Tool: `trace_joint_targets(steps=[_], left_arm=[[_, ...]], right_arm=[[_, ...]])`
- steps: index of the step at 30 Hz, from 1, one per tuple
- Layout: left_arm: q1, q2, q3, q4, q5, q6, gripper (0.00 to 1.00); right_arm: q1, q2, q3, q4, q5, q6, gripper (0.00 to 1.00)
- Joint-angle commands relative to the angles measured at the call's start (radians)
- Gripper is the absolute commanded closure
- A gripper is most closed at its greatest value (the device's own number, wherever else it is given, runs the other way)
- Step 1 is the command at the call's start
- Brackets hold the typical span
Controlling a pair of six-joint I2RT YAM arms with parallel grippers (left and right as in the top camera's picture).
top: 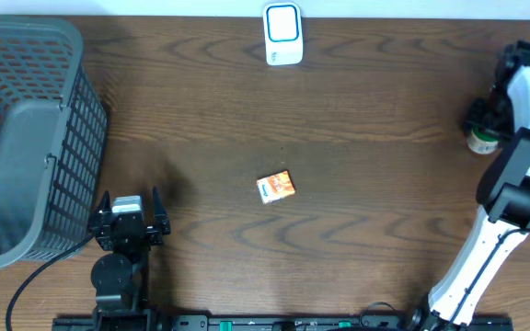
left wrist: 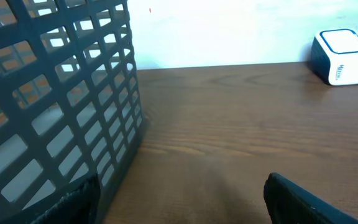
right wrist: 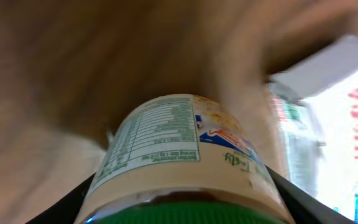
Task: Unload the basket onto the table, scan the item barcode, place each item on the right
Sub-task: 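Carry the jar to the right table edge and release it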
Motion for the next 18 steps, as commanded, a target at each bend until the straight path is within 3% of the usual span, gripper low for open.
trace_joint_targets(steps=[1,2,6,10,14,18], left_arm=[[-0.003,-0.003,-0.021,-0.032,-0.009,-0.009,0.16],[-0.003,-0.003,-0.021,-0.032,-0.009,-0.009,0.16],[-0.003,-0.003,-0.021,-0.032,-0.009,-0.009,0.16],[-0.003,-0.003,-0.022,-0.032,-0.009,-0.009,0.16],[-0.003,-0.003,-0.021,-0.032,-0.009,-0.009,0.15],[-0.003,-0.003,-0.022,-0.032,-0.009,-0.009,0.16]], right_arm=[[-0.072,-0.008,-0.045,0.001,0.057,0.014,0.14],[-0.09,-0.008,-0.044,-0.003,0.055,0.015,0.01],[-0.13,-0.029,0.055,-0.097,-0.06,0.015,0.01],[-0.101,-0.092,0.311,-0.217,-0.229,0.016,0.01],[0.021,-0.204,0.547,-0.288,-0.266,0.023,0.01],[0.227,-0.285,0.559,-0.375,-0.319,0.023,0.01]])
